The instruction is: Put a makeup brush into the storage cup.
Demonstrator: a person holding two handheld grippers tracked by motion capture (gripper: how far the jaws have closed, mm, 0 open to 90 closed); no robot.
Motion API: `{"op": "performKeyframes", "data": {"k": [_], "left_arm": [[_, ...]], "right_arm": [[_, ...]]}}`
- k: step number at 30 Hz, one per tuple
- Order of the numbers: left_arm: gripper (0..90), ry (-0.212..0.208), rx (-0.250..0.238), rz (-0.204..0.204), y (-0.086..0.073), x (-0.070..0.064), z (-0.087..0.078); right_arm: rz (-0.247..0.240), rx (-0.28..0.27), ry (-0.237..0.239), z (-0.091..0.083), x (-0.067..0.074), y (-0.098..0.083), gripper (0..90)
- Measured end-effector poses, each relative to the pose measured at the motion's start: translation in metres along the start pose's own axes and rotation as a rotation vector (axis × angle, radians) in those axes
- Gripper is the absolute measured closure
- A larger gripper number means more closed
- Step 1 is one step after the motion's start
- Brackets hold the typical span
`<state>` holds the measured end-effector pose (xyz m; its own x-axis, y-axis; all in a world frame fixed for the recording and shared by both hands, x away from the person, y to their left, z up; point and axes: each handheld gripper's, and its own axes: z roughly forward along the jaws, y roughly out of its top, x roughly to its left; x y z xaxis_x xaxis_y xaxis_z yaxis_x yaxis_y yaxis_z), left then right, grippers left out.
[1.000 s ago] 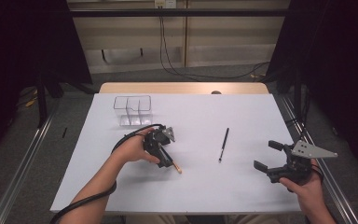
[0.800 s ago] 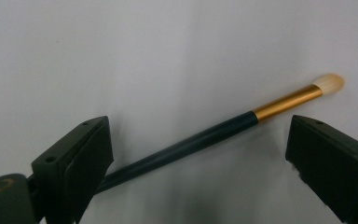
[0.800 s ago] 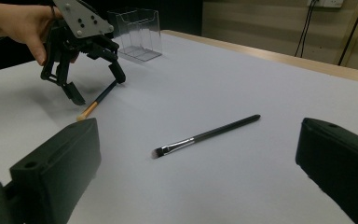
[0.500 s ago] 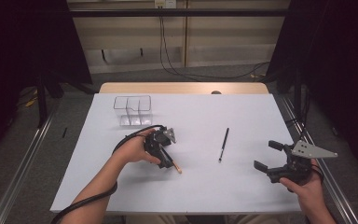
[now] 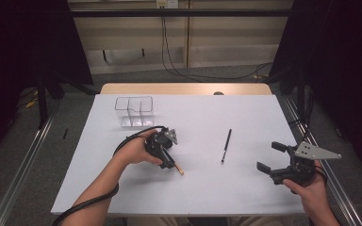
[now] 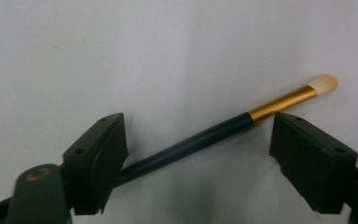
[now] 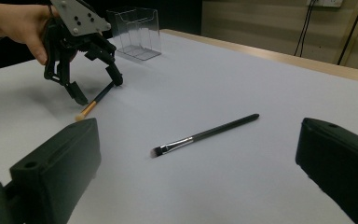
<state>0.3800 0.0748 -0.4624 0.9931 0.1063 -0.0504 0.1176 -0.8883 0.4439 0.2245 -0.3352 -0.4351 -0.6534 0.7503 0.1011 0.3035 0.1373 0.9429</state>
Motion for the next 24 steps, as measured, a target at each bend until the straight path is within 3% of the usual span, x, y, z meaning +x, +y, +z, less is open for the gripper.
{"op": "performKeyframes", "data": {"k": [11, 15, 19, 20, 22, 23, 24], "left_arm": [[48.9, -0.023, 0.027, 0.045, 0.0037, -0.0055, -0.0044], [52.4, -0.029, 0.048, 0.02, 0.0061, -0.0065, -0.005], [65.8, -0.011, 0.047, -0.051, 0.007, -0.0063, -0.0055], [68.5, -0.009, 0.065, -0.04, 0.0073, -0.0044, -0.007], [77.4, -0.005, 0.076, -0.06, 0.0074, -0.004, -0.0077], [81.4, -0.008, 0.08, -0.102, 0.0078, -0.004, -0.0076], [82.8, -0.009, 0.084, -0.112, 0.0078, -0.0036, -0.0076]], "right_arm": [[-0.002, 0.002, 0.001, 0.0006, 0.0001, -0.0002, 0.0], [-0.004, 0.002, 0.001, 0.0003, 0.0004, 0.0003, 0.0], [-0.003, 0.002, -0.003, -0.0001, 0.0, -0.0002, 0.0], [-0.003, 0.002, -0.004, -0.0003, 0.0, -0.0003, 0.0], [-0.004, 0.0, -0.002, -0.0008, -0.0002, -0.0002, 0.0], [-0.003, 0.0, -0.003, -0.001, -0.0002, -0.0002, 0.0], [-0.003, 0.0, -0.003, -0.001, -0.0004, -0.0003, 0.0]]}}
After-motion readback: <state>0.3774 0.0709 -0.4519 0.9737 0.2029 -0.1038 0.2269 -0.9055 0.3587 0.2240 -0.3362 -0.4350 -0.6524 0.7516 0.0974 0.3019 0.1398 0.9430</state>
